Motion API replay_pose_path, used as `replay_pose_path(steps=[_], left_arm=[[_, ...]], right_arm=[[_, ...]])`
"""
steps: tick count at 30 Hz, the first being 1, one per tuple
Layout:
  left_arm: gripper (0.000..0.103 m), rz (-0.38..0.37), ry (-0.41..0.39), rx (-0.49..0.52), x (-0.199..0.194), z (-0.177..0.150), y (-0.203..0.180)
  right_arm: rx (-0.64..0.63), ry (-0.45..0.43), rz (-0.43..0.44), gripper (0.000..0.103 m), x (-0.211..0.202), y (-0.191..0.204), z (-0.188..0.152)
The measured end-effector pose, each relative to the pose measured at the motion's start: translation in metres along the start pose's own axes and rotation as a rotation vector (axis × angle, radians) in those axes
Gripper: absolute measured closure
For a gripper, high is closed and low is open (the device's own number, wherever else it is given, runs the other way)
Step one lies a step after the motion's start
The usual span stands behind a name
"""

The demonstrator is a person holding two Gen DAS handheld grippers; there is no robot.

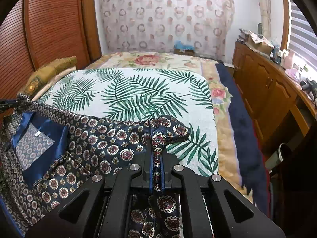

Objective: Fold small clothes

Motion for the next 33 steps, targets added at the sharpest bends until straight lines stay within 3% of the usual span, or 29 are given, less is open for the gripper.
replay_pose_path(steps=[3,4,7,12,16,19,24,28,33], left_arm=[[0.074,-0.018,0.008,-0.001,0.006,-0.002,0.0],[0.078,-0.024,0.008,0.0,0.006,-0.003,0.0],[0.103,-0.043,-0.028,-0.005,-0.001,0.002,-0.001],[0.103,-0.076,-0.184,-0.026,-0.044,0.028,-0.012],[0.103,-0.08,-0.303,-0.027,-0.076,0.067,-0.019],[0.103,-0.064,-0.349,-0.021,-0.077,0.1,-0.016],[0.103,-0.022,-0.371,-0.043,-0.05,0.155,0.002],[0.103,0.02,-0.358,-0.05,-0.025,0.177,0.018],[0.099,0.049,-0.259,-0.05,0.015,0.17,0.03]], right_arm=[[-0.002,-0.003,0.001,0.101,0.0,0.0,0.0],[-0.005,-0.005,0.003,0.101,-0.001,0.001,0.0],[-0.012,-0.009,0.009,0.101,-0.003,0.003,0.0],[-0.004,-0.066,0.017,0.101,-0.018,0.004,0.013],[-0.012,-0.149,0.004,0.101,-0.036,0.008,0.038],[-0.032,-0.204,-0.013,0.102,-0.045,0.008,0.067],[-0.052,-0.258,-0.065,0.102,-0.034,-0.005,0.124],[-0.048,-0.256,-0.112,0.102,-0.005,-0.023,0.157],[0.007,-0.149,-0.091,0.101,0.046,-0.038,0.152]])
Point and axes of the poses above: each gripper's, at about its wrist camera, not at the fingertips, and x roughly the way its jaws point, y to its left, z to its top, the point moved 9 cm from there along x, roughly the way its jaws point, and after that the axes turned 8 degrees about -y, right-handed, at the moved point
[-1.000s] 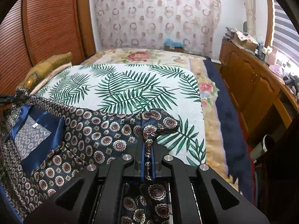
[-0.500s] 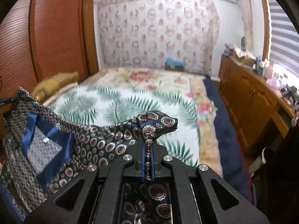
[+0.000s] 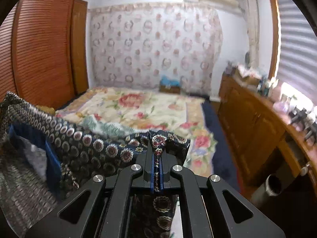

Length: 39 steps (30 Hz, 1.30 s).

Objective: Fold small clothes

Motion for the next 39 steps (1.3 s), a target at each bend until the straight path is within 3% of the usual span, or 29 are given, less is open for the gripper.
replay_pose_path(steps=[3,6,10,25,29,34,39], left_arm=[[0.09,0.026,0.036,0.023,0.006,-0.017,0.004],[0.084,0.023,0.06,0.022,0.0,-0.029,0.004],[0.078,0.021,0.058,0.039,-0.014,-0.041,0.002],[0.077,-0.019,0.094,0.017,-0.054,-0.099,-0.014],[0.077,-0.01,0.087,0.013,-0.063,-0.106,-0.013],[0.077,-0.003,0.079,0.023,-0.068,-0.11,-0.015],[0.077,-0.005,0.084,0.022,-0.067,-0.115,-0.019]], right_arm=[[-0.009,0.075,-0.03,0.097,0.024,0.001,-0.024],[0.009,0.125,-0.054,0.081,0.033,0.001,-0.045],[0.008,0.129,-0.057,0.054,0.029,0.005,-0.055],[-0.021,0.102,0.077,0.049,0.006,0.082,-0.053],[-0.065,0.067,0.003,0.045,0.003,0.091,-0.044],[-0.044,0.011,-0.145,0.042,-0.007,0.064,-0.032],[-0.016,-0.012,-0.113,0.042,-0.016,0.061,-0.027]])
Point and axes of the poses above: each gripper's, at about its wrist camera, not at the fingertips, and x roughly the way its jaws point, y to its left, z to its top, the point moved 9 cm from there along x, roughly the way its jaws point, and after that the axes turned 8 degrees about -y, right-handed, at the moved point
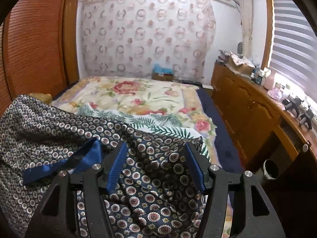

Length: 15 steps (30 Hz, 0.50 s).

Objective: Fold small clothes

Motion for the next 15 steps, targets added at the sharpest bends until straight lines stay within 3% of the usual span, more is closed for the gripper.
replay_pose_path(steps=[7,11,15], left_arm=[[0.077,0.005,0.004,-0.004,0.006,-0.002,0.0],[0.077,0.013,0.001,-0.002,0.011,0.001,0.0],[0.077,0.033,0.001,-0.009,0.017,0.002,0.006]], right_arm=[[-0.011,0.036,0.14,0.042,0.005,0.045,-0.01],[-0.003,0.111,0.227,0.042,0.026,0.081,-0.025],[-0.02,0.185,0.26,0.042,0.05,0.107,-0.043]])
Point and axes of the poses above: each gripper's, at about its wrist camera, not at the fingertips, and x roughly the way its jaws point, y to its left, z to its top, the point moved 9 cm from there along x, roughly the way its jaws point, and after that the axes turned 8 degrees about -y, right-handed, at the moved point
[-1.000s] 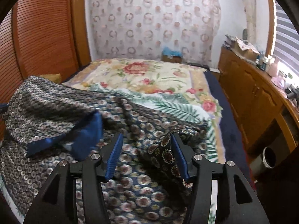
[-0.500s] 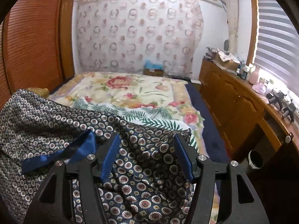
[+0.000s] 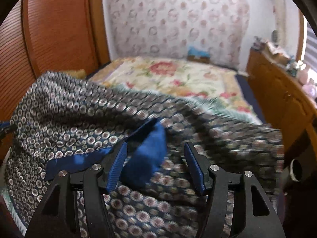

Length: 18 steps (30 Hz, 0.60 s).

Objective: Fold small clothes

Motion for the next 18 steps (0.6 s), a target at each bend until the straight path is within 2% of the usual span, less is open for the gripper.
replay_pose_path(steps=[1,3,5,7,10,18], left_arm=[[0.077,-0.006,-0.005,-0.005,0.0,0.001,0.001],[0.087,-0.015,-0.016,-0.012,0.0,0.003,0.002],[0.097,-0.008,-0.026,-0.007,0.0,0.004,0.004],[0.101,-0.01,-0.039,-0.013,-0.003,0.006,0.004],[0.103,-0.008,-0.073,-0.029,-0.011,0.009,0.005],[0.103,-0.026,-0.169,-0.029,-0.048,0.028,-0.002]], right_arm=[[-0.009,0.019,-0.009,0.042,0.008,0.002,-0.002],[-0.014,0.041,-0.024,0.043,0.019,0.002,-0.005],[-0.006,0.054,-0.017,0.058,0.025,0.001,-0.007],[-0.002,0.051,-0.009,0.081,0.024,0.0,-0.008],[-0.003,0.031,0.022,0.099,0.016,-0.001,-0.011],[-0.023,-0.108,0.094,0.102,-0.064,0.016,-0.017]])
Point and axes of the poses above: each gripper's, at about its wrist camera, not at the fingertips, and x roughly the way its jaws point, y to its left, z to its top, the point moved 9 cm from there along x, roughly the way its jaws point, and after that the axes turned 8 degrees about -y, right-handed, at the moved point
